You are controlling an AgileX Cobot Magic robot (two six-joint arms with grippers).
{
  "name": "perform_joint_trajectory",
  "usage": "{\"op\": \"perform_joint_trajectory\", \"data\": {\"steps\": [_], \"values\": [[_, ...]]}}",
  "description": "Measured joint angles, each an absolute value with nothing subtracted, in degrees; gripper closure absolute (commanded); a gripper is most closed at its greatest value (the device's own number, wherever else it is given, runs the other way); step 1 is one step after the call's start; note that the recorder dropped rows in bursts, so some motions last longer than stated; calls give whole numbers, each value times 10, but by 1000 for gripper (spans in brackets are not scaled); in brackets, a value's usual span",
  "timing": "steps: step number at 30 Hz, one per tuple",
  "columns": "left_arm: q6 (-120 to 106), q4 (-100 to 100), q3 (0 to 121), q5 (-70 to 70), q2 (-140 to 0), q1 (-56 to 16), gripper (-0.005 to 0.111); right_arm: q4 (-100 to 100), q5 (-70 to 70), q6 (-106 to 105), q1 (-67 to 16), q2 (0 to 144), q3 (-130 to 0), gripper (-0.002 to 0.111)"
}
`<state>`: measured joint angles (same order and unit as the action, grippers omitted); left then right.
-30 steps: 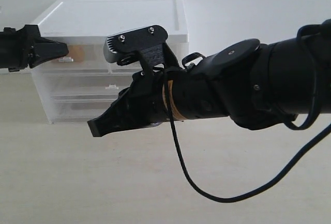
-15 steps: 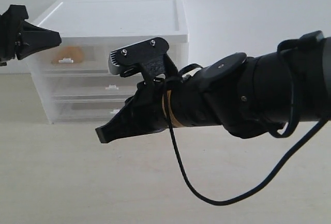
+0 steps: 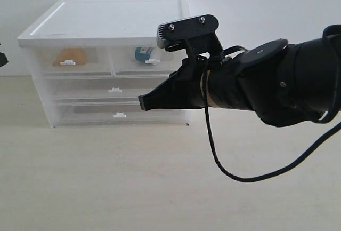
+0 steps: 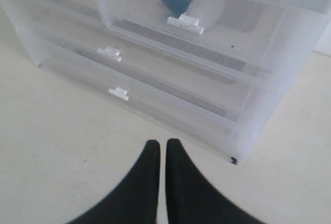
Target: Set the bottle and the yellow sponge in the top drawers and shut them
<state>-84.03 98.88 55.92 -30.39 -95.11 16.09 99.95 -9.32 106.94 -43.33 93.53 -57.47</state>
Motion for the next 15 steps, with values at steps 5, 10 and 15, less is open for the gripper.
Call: {"op": "perform_joint_trajectory", "data": {"steps": [5, 10, 15], "values": [[-843, 992, 608, -293, -992, 155, 103, 1000, -90, 1065, -433, 935, -574, 108], [-833, 1001, 669, -297, -1037, 107, 103, 1000, -138, 1058, -433, 935, -574, 108], [-833, 1004, 671, -289, -1045, 81, 103, 999, -145, 1052, -433, 912, -574, 108]]}}
